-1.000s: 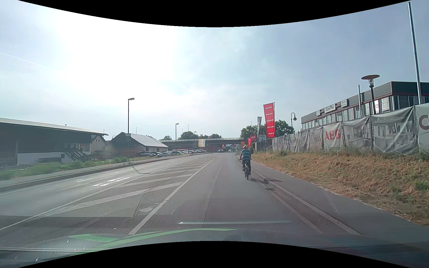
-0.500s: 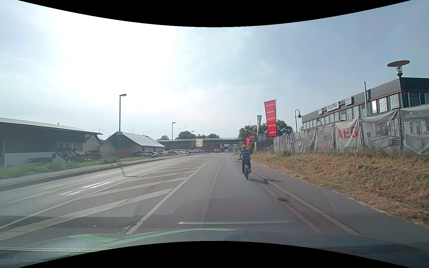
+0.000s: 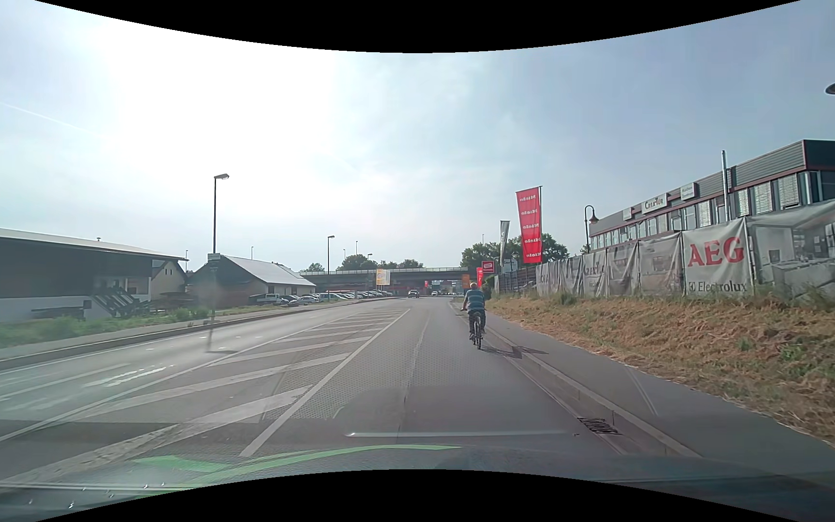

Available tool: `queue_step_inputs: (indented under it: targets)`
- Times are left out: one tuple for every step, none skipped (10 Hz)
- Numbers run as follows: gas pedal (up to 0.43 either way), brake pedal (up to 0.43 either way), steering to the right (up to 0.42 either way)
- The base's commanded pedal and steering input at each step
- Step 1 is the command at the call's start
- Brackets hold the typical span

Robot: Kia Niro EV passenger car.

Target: Follow the waypoints while adhering to traffic rules and regulations

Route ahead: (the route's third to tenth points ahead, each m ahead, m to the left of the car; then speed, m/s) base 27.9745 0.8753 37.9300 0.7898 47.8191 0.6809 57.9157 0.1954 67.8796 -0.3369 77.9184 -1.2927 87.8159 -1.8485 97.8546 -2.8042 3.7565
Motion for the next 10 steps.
queue_step_inputs:
  targets:
    - [0.000,0.000,0.016]
    - [0.000,0.000,0.016]
    - [0.000,0.000,0.016]
    - [0.000,0.000,0.016]
    - [0.000,0.000,0.015]
    - [0.000,0.000,0.012]
    - [0.000,0.000,0.012]
    - [0.000,0.000,0.012]
    - [0.000,0.000,0.011]
    - [0.000,0.000,0.010]
